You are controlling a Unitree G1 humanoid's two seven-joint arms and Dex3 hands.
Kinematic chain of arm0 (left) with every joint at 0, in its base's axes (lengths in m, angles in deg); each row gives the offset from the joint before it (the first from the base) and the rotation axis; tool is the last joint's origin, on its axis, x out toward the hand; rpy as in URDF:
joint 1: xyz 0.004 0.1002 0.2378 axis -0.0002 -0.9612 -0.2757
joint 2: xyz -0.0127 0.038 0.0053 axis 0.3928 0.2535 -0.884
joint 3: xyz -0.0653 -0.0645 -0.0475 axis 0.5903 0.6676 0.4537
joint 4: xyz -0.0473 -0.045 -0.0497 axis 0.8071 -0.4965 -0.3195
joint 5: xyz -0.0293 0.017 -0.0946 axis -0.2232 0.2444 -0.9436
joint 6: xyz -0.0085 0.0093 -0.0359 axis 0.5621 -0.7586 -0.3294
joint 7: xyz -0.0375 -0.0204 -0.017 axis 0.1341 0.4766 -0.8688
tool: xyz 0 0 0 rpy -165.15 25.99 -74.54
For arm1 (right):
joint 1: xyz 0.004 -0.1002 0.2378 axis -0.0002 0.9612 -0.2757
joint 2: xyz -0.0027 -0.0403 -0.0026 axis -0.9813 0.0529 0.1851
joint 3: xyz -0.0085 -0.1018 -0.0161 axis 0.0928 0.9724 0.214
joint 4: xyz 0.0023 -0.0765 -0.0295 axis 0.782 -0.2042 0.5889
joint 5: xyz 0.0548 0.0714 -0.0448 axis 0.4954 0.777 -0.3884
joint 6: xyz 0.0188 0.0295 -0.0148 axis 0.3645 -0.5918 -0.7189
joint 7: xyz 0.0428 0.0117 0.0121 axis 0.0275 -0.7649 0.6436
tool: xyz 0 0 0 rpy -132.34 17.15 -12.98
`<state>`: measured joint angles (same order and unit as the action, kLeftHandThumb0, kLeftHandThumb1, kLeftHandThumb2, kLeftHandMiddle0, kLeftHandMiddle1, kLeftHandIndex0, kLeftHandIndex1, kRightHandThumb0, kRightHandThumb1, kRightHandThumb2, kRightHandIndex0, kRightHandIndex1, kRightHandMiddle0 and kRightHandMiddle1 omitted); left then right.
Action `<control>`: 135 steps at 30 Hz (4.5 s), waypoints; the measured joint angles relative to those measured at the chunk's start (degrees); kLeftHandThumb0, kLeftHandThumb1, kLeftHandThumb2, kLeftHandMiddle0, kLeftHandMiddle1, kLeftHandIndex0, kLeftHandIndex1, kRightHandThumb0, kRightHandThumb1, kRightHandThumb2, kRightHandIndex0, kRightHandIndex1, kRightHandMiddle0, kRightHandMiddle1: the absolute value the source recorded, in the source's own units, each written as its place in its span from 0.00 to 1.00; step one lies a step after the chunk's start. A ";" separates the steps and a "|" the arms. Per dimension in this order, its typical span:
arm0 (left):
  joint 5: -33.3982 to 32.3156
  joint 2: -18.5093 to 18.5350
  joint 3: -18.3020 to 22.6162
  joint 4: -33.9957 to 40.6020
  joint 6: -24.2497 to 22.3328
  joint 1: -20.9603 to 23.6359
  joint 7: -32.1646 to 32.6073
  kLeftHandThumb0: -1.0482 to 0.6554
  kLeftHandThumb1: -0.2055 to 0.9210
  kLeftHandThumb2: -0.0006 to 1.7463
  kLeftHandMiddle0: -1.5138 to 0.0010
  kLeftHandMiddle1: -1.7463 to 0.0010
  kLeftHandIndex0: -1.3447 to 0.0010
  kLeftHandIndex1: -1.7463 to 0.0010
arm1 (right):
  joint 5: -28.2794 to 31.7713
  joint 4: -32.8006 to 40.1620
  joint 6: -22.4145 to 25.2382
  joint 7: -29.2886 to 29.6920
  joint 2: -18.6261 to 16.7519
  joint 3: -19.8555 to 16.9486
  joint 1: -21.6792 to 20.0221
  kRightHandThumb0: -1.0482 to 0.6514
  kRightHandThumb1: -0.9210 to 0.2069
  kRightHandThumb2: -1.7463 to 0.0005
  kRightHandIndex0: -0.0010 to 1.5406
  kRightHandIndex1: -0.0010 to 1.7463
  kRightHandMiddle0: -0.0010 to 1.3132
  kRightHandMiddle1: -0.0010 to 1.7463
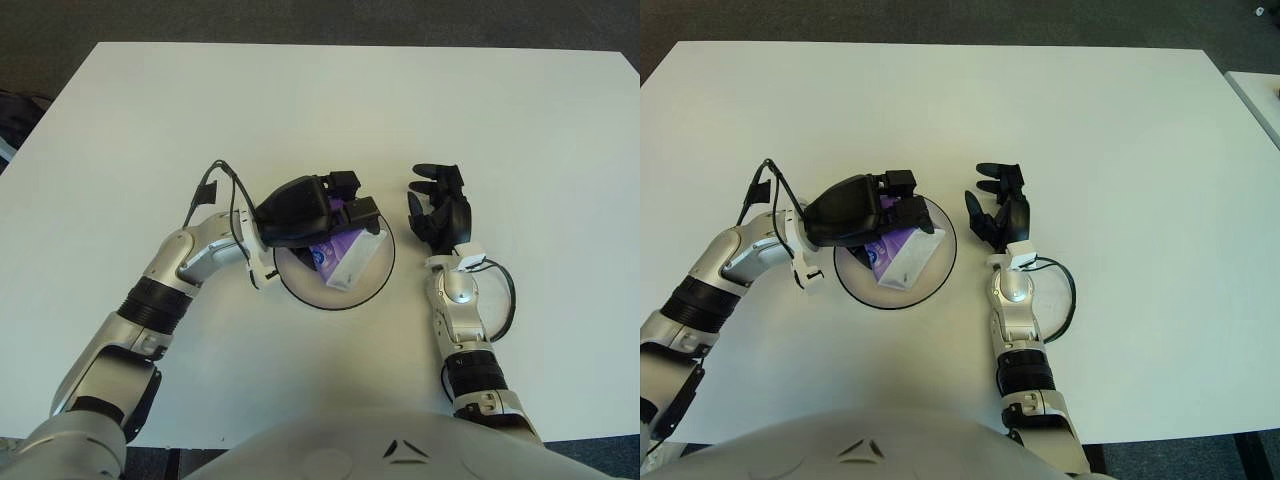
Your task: Put the tissue paper into the plate.
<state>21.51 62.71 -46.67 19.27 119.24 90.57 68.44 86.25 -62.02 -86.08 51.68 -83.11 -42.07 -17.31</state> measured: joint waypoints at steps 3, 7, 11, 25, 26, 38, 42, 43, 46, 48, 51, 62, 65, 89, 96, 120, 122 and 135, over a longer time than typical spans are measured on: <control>-0.05 0.14 0.23 -0.13 -0.01 0.01 0.03 0.43 0.98 0.31 0.85 0.32 0.86 0.00 | 0.00 -0.01 -0.17 0.08 -0.01 0.01 0.00 0.68 0.00 0.78 0.27 0.88 0.11 0.85; -0.21 0.25 0.40 -0.05 -0.38 0.01 -0.08 0.42 0.99 0.30 0.87 0.36 0.85 0.00 | 0.00 -0.02 -0.63 0.13 -0.03 0.02 0.00 0.63 0.03 0.74 0.29 0.88 0.12 0.88; -0.21 -0.09 0.52 -1.49 0.04 0.34 0.93 0.41 1.00 0.30 0.90 0.42 0.86 0.00 | -0.03 -0.03 -0.83 0.24 -0.05 0.03 0.00 0.62 0.09 0.68 0.30 0.89 0.13 0.90; -1.13 -0.37 0.68 -7.33 5.02 1.03 3.92 0.07 1.00 0.50 0.92 0.93 1.00 0.73 | -0.08 -0.03 -0.81 0.80 -0.07 0.05 -0.02 0.61 0.02 0.75 0.26 0.84 0.13 0.95; -1.10 -0.30 0.67 -7.35 5.13 1.03 3.92 0.06 1.00 0.51 0.92 0.94 1.00 0.76 | -0.08 -0.03 -0.80 0.80 -0.07 0.04 -0.03 0.61 0.01 0.75 0.25 0.84 0.13 0.96; -1.09 2.00 0.44 -6.76 5.29 1.04 0.67 0.00 1.00 0.47 0.98 1.00 1.00 0.91 | -0.09 -0.46 -0.15 1.94 -0.09 0.07 -0.41 0.43 0.00 0.70 0.19 0.51 0.14 1.00; -1.56 2.96 0.18 -6.18 4.70 1.04 -2.01 0.00 1.00 0.43 0.99 1.00 1.00 0.91 | -0.12 -0.69 -0.12 2.60 -0.08 0.10 -0.61 0.42 0.00 0.70 0.19 0.48 0.14 1.00; -1.71 3.21 0.13 -5.97 4.48 1.05 -2.77 0.00 1.00 0.42 0.99 1.00 1.00 0.92 | -0.12 -0.73 -0.12 2.79 -0.07 0.11 -0.67 0.42 0.00 0.70 0.19 0.47 0.14 1.00; -2.63 3.75 -0.01 -5.44 3.94 1.05 -4.79 0.00 1.00 0.39 1.00 1.00 1.00 0.93 | -0.13 -0.86 -0.12 3.21 -0.07 0.12 -0.83 0.41 0.00 0.70 0.19 0.46 0.14 1.00; -3.38 4.02 -0.04 -5.26 3.70 1.08 -5.93 0.00 1.00 0.38 1.00 1.00 1.00 0.94 | -0.13 -0.99 -0.12 3.35 -0.07 0.12 -0.97 0.41 0.00 0.70 0.19 0.46 0.14 1.00; -4.16 4.38 -0.04 -5.14 3.65 1.28 -7.31 0.00 1.00 0.28 1.00 1.00 1.00 0.98 | -0.13 -1.12 -0.12 3.70 -0.08 0.12 -1.14 0.41 0.00 0.70 0.22 0.47 0.14 1.00; -6.41 5.73 -0.01 -5.13 3.38 2.97 -10.63 0.09 0.94 0.11 1.00 1.00 1.00 1.00 | -0.09 -1.71 -0.20 3.23 -0.08 0.20 -1.67 0.42 0.00 0.71 0.28 0.64 0.15 0.99; -7.54 5.86 0.04 -5.10 2.83 3.12 -11.46 0.15 0.89 0.09 1.00 1.00 0.99 0.99 | -0.06 -1.73 -0.20 2.69 -0.09 0.21 -1.69 0.55 0.00 0.74 0.21 0.82 0.18 0.94; -35.34 3.71 8.64 -16.50 -4.93 1.75 -14.56 0.00 1.00 0.37 1.00 1.00 1.00 0.95 | -0.04 -1.74 0.44 0.71 -0.11 0.24 -1.59 0.61 0.00 0.78 0.28 0.84 0.13 0.91; -40.86 -1.85 12.35 -25.97 -5.78 1.66 -13.24 0.00 1.00 0.47 0.96 0.99 1.00 0.89 | -0.05 -1.74 0.82 0.58 -0.11 0.20 -1.59 0.61 0.00 0.77 0.29 0.84 0.11 0.92; -54.67 -18.30 23.47 -20.90 -12.59 -7.11 -6.97 0.00 1.00 0.55 0.87 0.98 1.00 0.54 | -0.04 -1.74 0.93 0.47 -0.11 0.05 -1.55 0.61 0.00 0.77 0.20 0.89 0.22 0.89; -54.15 -20.02 23.74 -20.91 -12.60 -8.48 -5.61 0.01 1.00 0.55 0.86 0.98 1.00 0.55 | -0.04 -1.74 0.91 0.47 -0.11 0.04 -1.55 0.61 0.00 0.77 0.20 0.89 0.22 0.89; -45.61 -24.53 25.76 -19.86 -12.07 -11.11 4.68 0.11 1.00 0.50 0.83 0.98 1.00 0.63 | -0.18 -1.80 0.54 0.48 0.00 -0.05 -1.38 0.61 0.00 0.78 0.20 0.89 0.22 0.89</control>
<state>-24.09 38.18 -20.91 -0.59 107.17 79.47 73.12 86.07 -63.82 -85.54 52.16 -83.11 -42.12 -18.70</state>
